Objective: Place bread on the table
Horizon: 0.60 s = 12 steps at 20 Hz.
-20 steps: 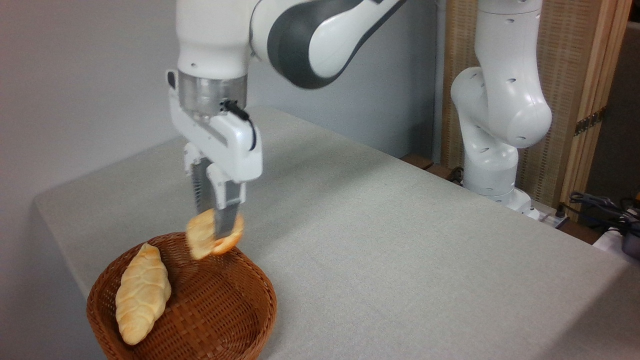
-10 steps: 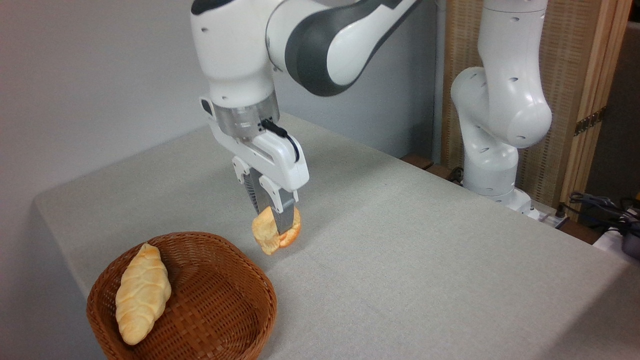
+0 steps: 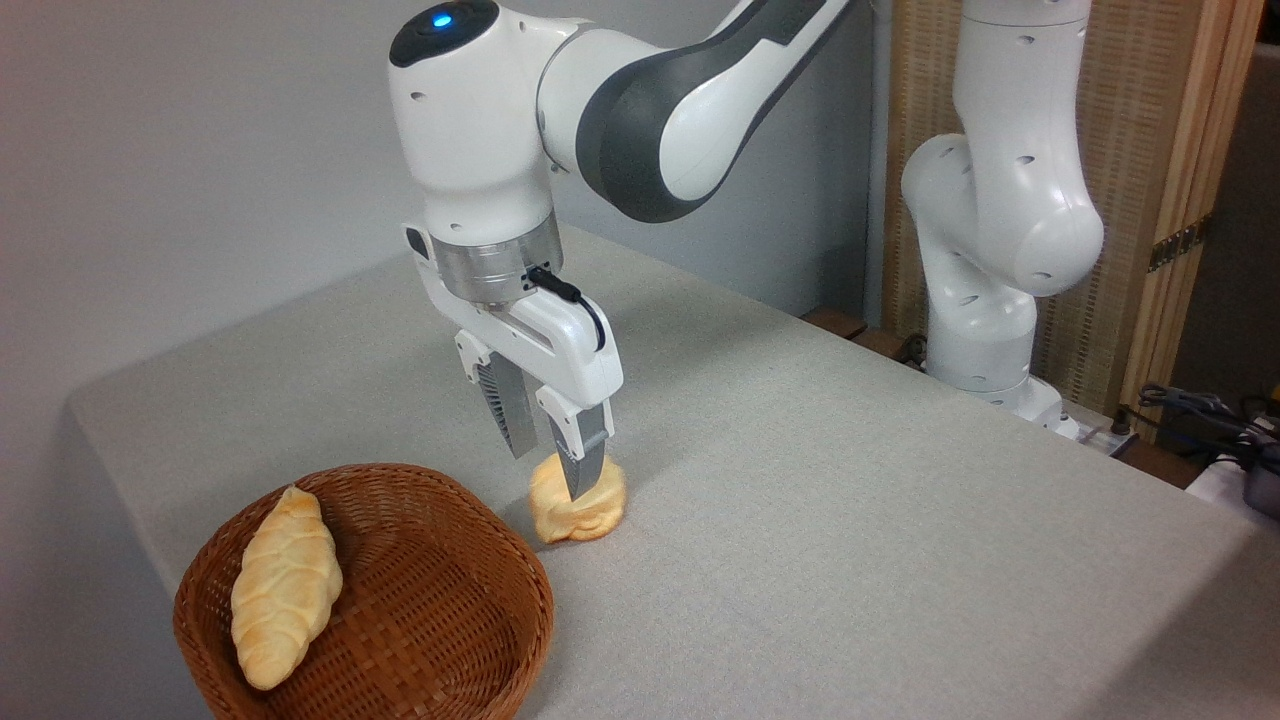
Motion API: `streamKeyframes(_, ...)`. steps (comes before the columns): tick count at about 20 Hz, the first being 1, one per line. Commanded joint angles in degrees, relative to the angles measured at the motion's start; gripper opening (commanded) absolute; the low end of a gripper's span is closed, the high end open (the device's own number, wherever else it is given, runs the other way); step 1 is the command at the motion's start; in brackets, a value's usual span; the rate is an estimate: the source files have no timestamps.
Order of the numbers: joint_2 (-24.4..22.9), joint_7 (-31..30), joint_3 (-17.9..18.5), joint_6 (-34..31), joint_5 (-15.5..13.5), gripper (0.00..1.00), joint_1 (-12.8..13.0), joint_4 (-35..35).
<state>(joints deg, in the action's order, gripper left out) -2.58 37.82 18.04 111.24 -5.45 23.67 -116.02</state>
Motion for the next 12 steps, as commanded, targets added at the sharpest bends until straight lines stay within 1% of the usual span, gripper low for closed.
streamKeyframes(1,-1.0,0.0,-0.1,0.6,-0.3,1.00,0.6,3.2)
streamKeyframes(4,-1.3,-0.7,0.0,-1.4,-0.9,1.00,0.6,9.4)
streamKeyframes(5,-1.8,-0.6,-0.3,-3.6,-0.3,1.00,0.8,11.0)
streamKeyframes(7,-1.8,-0.5,-0.3,-7.7,-0.2,1.00,0.8,13.7)
streamKeyframes(9,-1.6,-0.4,-0.2,-9.1,0.0,1.00,0.8,14.2)
streamKeyframes(10,-1.6,-0.4,-0.2,-9.4,1.0,1.00,0.8,14.2)
streamKeyframes(11,-1.6,-0.5,-0.3,-9.5,2.5,1.00,0.9,14.2)
streamKeyframes(12,-1.5,-0.5,-0.3,-9.6,2.9,1.00,0.9,14.2)
